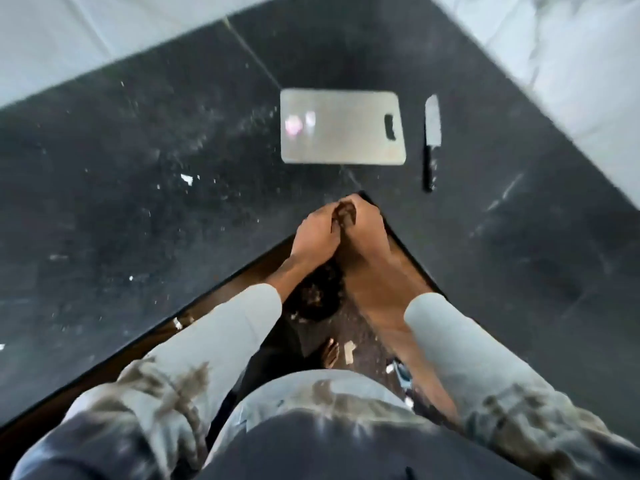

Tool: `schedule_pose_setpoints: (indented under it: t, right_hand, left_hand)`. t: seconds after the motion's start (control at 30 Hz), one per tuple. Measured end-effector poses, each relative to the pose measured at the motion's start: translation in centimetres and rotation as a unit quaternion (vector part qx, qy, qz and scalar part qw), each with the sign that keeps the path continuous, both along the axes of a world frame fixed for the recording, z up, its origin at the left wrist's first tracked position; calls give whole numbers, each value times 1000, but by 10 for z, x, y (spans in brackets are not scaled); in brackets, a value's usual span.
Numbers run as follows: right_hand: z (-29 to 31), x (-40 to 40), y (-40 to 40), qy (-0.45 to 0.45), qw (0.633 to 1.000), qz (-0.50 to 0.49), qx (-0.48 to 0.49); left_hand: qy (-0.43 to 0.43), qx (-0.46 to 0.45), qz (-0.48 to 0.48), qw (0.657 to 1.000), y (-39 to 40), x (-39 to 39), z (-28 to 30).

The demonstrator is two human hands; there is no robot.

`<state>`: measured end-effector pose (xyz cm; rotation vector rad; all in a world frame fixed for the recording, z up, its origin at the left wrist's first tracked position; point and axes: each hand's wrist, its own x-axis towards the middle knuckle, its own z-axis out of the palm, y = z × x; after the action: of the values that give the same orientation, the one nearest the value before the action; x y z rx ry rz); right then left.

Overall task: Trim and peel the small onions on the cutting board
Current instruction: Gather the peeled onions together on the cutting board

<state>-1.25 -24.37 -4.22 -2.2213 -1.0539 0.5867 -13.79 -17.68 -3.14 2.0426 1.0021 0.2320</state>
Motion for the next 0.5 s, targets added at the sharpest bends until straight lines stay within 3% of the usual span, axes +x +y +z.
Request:
schedule_pose_setpoints:
  t: [0.2, 0.5]
  right_hand:
    - [69, 50, 62, -99, 994, 41, 22]
    - [68, 75, 153, -126, 991, 51, 4]
  left_hand:
    - [-65, 56, -7, 996, 76, 29, 46]
    - [-10, 95, 39, 995, 183, 38, 47]
